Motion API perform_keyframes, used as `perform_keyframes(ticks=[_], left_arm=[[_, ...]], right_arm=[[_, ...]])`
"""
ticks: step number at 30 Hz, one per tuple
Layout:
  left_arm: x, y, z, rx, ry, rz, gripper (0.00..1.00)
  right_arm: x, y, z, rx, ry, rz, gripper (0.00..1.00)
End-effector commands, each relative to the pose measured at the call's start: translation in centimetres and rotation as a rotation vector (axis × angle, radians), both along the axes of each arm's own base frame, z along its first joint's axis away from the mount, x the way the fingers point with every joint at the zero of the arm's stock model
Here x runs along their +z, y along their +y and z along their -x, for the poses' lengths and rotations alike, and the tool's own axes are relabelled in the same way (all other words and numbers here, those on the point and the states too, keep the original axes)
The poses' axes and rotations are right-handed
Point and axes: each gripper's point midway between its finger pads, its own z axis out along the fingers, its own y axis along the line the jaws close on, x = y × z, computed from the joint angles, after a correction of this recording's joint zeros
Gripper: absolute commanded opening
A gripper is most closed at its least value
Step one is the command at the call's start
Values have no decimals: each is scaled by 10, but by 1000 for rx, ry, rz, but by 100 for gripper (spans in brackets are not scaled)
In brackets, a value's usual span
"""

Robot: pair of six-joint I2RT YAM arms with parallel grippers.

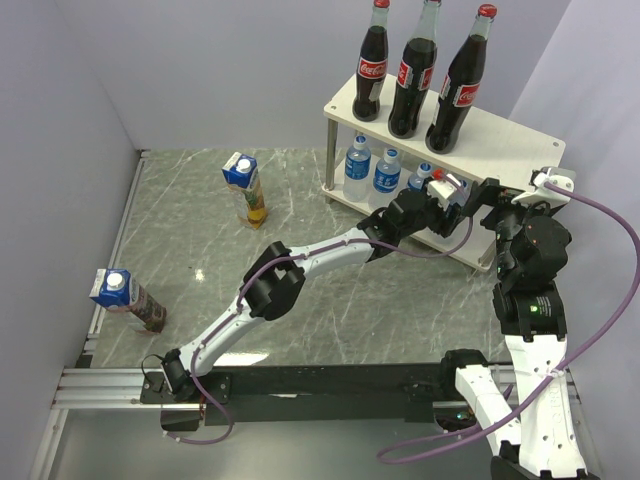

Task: Place and organize the beverage onto the shelf
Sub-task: Place the drink on the shelf.

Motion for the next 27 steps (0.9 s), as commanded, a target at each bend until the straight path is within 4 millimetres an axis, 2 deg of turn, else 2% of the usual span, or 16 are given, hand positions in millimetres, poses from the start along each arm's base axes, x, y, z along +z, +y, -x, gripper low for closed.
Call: perform_keyframes(ticks=[1,4,10,14,16,17,18,20,21,22,23,24,25,26,27], left_arm=[[118,13,-1,27,-159,241,68],[120,13,1,24,-160,244,77],[123,14,5,20,-163,242,79],[135,16,15,3,-176,254,81],[133,15,21,-5,-180,247,82],[142,17,27,-8,-189,256,82],[138,18,28,-5,-192,246,83],[152,24,34,-3,-208,255,85],[145,24,37,-6,-206,238,87],[156,28,42,-9,-214,247,88],[157,30,44,-10,-216,244,88],[150,30,47,-14,-209,228,90],[161,36,51,-14,-218,243,90],[161,37,54,-17,-217,242,91],[152,39,56,-20,-204,227,94]], right_arm=[[20,0,1,2,-67,-8,99],[21,0,1,3,-68,-6,99],[19,1,0,6,-65,-6,99],[19,2,0,12,-66,-5,99],[19,3,0,17,-64,-4,99],[19,3,0,19,-65,-5,99],[19,3,0,21,-66,-2,99],[18,5,0,29,-62,0,98],[18,5,-1,33,-61,7,98],[17,7,-1,41,-58,8,98],[19,7,0,45,-60,12,98],[18,9,-1,59,-55,16,98],[18,10,0,63,-53,19,98],[18,4,1,43,-53,22,98],[17,8,0,64,-46,29,98]])
